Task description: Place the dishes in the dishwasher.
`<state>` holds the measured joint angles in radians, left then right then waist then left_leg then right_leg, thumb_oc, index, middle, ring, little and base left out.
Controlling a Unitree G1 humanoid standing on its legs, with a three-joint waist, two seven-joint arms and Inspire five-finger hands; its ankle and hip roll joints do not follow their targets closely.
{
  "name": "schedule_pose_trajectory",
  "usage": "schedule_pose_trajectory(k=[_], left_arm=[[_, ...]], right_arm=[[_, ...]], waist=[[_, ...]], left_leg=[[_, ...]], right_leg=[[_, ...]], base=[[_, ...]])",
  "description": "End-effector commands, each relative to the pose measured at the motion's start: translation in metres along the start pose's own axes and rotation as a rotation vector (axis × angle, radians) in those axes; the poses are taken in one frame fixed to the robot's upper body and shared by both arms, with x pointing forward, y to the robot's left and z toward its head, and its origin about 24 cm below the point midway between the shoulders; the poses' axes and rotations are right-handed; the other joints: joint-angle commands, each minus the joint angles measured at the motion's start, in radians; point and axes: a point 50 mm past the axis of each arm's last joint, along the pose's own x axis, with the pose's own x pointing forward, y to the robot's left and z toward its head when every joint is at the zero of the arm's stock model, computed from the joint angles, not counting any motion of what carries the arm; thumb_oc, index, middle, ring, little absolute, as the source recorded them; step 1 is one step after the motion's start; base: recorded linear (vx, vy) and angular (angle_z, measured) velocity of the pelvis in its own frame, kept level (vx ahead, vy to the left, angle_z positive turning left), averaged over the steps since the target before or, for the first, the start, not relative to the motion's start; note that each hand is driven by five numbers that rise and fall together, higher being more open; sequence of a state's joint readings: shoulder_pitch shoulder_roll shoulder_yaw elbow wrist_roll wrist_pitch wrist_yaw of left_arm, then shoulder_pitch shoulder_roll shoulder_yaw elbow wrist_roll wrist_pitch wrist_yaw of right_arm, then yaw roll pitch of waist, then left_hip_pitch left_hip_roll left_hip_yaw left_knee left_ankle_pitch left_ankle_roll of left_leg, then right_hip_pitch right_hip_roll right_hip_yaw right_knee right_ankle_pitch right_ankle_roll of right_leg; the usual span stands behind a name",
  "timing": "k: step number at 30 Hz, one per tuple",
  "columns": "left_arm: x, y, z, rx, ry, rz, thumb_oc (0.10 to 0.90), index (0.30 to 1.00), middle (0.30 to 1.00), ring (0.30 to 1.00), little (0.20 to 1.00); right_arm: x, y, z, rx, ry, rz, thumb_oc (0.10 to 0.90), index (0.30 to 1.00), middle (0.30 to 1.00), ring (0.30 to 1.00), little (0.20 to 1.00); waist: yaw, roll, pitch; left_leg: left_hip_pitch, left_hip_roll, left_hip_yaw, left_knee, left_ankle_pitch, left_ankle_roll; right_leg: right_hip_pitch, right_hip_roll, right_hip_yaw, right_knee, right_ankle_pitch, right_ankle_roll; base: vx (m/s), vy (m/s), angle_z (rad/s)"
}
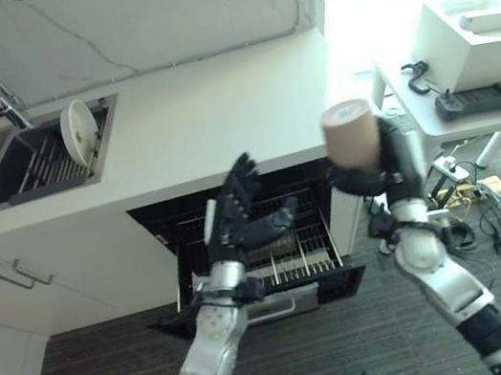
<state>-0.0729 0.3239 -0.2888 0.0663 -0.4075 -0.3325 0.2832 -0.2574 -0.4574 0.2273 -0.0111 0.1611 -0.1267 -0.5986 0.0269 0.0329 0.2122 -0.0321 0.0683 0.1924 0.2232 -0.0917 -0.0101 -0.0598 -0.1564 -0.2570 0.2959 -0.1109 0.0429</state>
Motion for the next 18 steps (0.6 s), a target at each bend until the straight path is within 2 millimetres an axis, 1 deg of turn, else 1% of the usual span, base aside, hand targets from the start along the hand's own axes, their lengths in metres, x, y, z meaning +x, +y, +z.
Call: schedule_pose_trajectory(k=[1,7,9,12,14,15,16,17,18], left_arm=[[0.009,-0.007,0.058,-0.018,-0.342,-0.060,0.800,0.900,0.900,0.900,0.900],[-0.002,0.014,0.068,0.013,-0.383,-0.024,0.800,0.900,0.900,0.900,0.900],[-0.007,0.022,0.072,0.035,-0.394,-0.008,0.800,0.900,0.900,0.900,0.900],[-0.012,0.033,0.074,0.070,-0.396,-0.007,0.800,0.900,0.900,0.900,0.900],[-0.014,0.033,0.070,0.082,-0.349,-0.095,0.800,0.900,0.900,0.900,0.900],[-0.014,0.030,0.062,0.100,-0.276,-0.194,0.800,0.900,0.900,0.900,0.900],[-0.014,0.028,0.056,0.119,-0.228,-0.243,0.800,0.900,0.900,0.900,0.900],[-0.014,0.025,0.046,0.161,-0.156,-0.301,0.800,0.900,0.900,0.900,0.900],[-0.017,0.027,0.032,0.199,-0.062,-0.355,0.800,0.900,0.900,0.900,0.900]], right_arm=[[0.011,-0.005,0.061,0.159,-0.326,-0.045,0.400,0.300,0.300,0.300,0.300],[0.004,-0.020,0.055,0.148,-0.320,-0.067,0.400,0.300,0.300,0.300,0.300],[0.000,-0.021,0.054,0.150,-0.316,-0.042,0.400,0.300,0.300,0.300,0.300],[-0.004,-0.018,0.052,0.165,-0.293,0.022,0.400,0.300,0.300,0.300,0.300],[-0.009,-0.013,0.044,0.152,-0.245,0.078,0.400,0.300,0.300,0.300,0.300],[-0.011,-0.010,0.037,0.115,-0.216,0.108,0.400,0.300,0.300,0.300,0.300],[-0.012,-0.007,0.032,0.102,-0.190,0.128,0.400,0.300,0.300,0.300,0.300],[-0.012,-0.005,0.024,0.097,-0.147,0.150,0.400,0.300,0.300,0.300,0.300],[-0.012,-0.004,0.014,0.094,-0.093,0.168,0.400,0.300,0.300,0.300,0.300]], waist=[[0.023,-0.025,-0.084],[0.037,-0.022,-0.084],[0.043,-0.020,-0.084],[0.050,-0.018,-0.086],[0.053,-0.016,-0.087],[0.054,-0.014,-0.089],[0.054,-0.013,-0.089],[0.056,-0.010,-0.087],[0.057,-0.006,-0.092]], left_leg=[[-0.001,-0.003,0.004,0.077,-0.132,0.012],[-0.006,-0.005,-0.005,0.077,-0.132,0.013],[-0.009,-0.007,-0.010,0.077,-0.131,0.012],[-0.013,-0.009,-0.016,0.077,-0.128,0.011],[-0.017,-0.010,-0.019,0.077,-0.126,0.009],[-0.019,-0.010,-0.020,0.077,-0.123,0.007],[-0.020,-0.009,-0.020,0.077,-0.122,0.008],[-0.019,-0.009,-0.021,0.077,-0.120,0.008],[-0.024,-0.007,-0.020,0.077,-0.118,0.006]], right_leg=[[0.044,0.004,-0.006,0.004,-0.081,0.042],[0.045,0.001,-0.013,0.004,-0.084,0.043],[0.044,-0.001,-0.016,0.004,-0.085,0.044],[0.043,-0.003,-0.019,0.004,-0.085,0.046],[0.042,-0.004,-0.023,0.004,-0.084,0.048],[0.041,-0.005,-0.024,0.004,-0.083,0.050],[0.040,-0.006,-0.024,0.004,-0.083,0.050],[0.042,-0.007,-0.027,0.004,-0.082,0.050],[0.039,-0.010,-0.031,0.004,-0.080,0.052]], base=[[0.00,0.000,0.00],[0.00,0.002,0.01],[0.01,0.008,0.02],[0.01,0.019,0.03],[0.01,0.039,0.08],[0.01,0.036,0.11],[0.01,0.041,0.13],[0.03,0.052,0.12],[0.05,0.058,0.07]])
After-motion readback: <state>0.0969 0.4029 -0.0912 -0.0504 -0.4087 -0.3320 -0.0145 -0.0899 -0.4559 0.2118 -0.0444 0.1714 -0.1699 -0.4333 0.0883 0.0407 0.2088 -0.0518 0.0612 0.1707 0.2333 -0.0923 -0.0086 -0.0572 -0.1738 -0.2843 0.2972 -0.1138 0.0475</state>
